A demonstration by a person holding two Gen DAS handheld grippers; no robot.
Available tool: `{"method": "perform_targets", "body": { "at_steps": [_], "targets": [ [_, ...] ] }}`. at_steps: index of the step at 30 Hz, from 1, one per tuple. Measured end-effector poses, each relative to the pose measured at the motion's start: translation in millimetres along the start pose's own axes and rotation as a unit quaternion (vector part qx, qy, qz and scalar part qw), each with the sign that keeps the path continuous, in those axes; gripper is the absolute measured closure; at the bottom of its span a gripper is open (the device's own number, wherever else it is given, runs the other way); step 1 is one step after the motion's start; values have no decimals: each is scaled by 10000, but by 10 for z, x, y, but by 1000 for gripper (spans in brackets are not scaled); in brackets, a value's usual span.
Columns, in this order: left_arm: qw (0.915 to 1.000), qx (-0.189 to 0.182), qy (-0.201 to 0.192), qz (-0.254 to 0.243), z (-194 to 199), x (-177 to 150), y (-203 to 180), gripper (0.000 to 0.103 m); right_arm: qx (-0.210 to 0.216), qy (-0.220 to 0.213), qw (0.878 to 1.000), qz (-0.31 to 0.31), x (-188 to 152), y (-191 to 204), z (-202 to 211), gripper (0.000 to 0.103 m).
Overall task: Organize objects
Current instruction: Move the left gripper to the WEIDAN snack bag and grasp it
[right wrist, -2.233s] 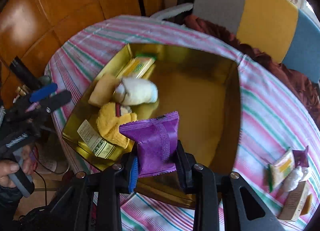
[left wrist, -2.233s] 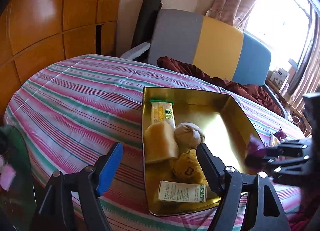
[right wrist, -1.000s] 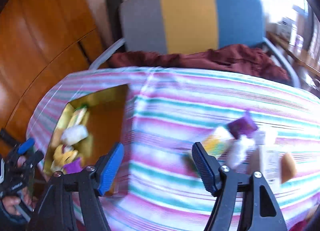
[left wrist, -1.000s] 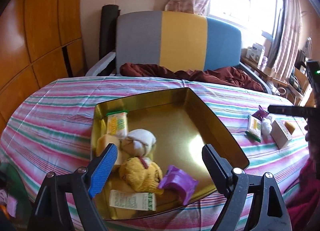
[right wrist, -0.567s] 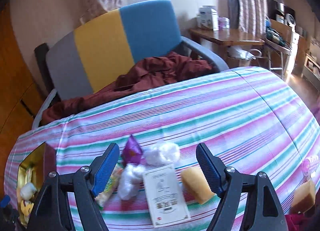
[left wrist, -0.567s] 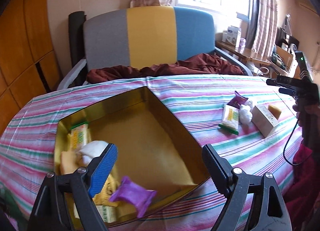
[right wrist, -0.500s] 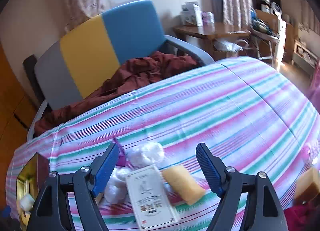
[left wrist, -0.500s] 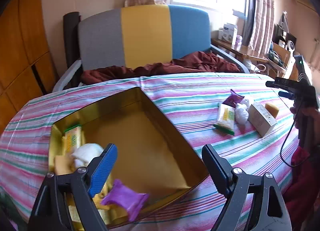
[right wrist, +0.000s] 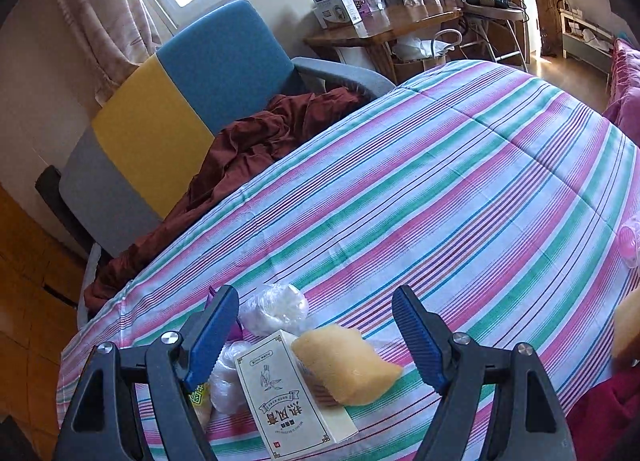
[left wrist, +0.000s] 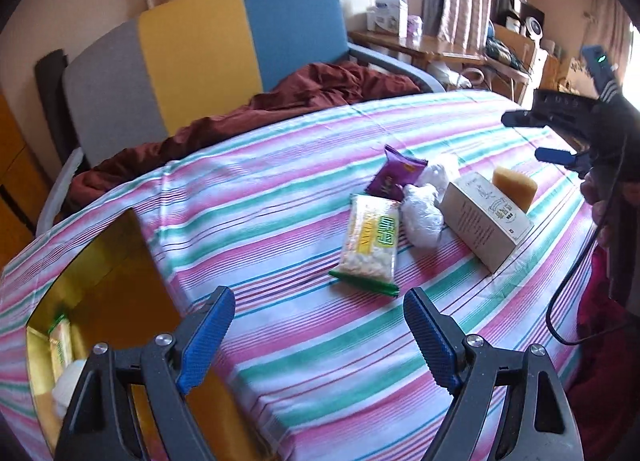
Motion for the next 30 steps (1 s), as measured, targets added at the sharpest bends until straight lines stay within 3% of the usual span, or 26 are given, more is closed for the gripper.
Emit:
{"method": "perform_targets", "body": {
  "at_steps": [10,18,25,28,30],
  "targets": [
    [9961,18,426,-769,-711,310,-305,16,272,78,9990,-356,18,-74,14,23],
    [9946,66,718,-742,-1124,368,-318,17,437,188,9977,-479,25,-90,-20,23],
    [9960,-349,768,-298,-1235,372,-318,48,136,495,9983,-261,-59,-70,-162,23],
    [9963,-376,729,-244,-1211,356,-349,54,-176,700,9972,-173,-118,-127,-247,23],
    [9965,-400,718,-154,-1177,329,-347,55,-636,806,9947,-91,-157,-218,-319,23]
  ]
}}
Point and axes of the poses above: each gripper's, at about its wrist camera, not at the fingertips, and z roughly against the way its jaws point, y to its left, x to its top, the point moved 6 cm from there along -z, roughly the way its jaws point, and after that the axes turned 6 degrees about -z, right-handed, at the moved point
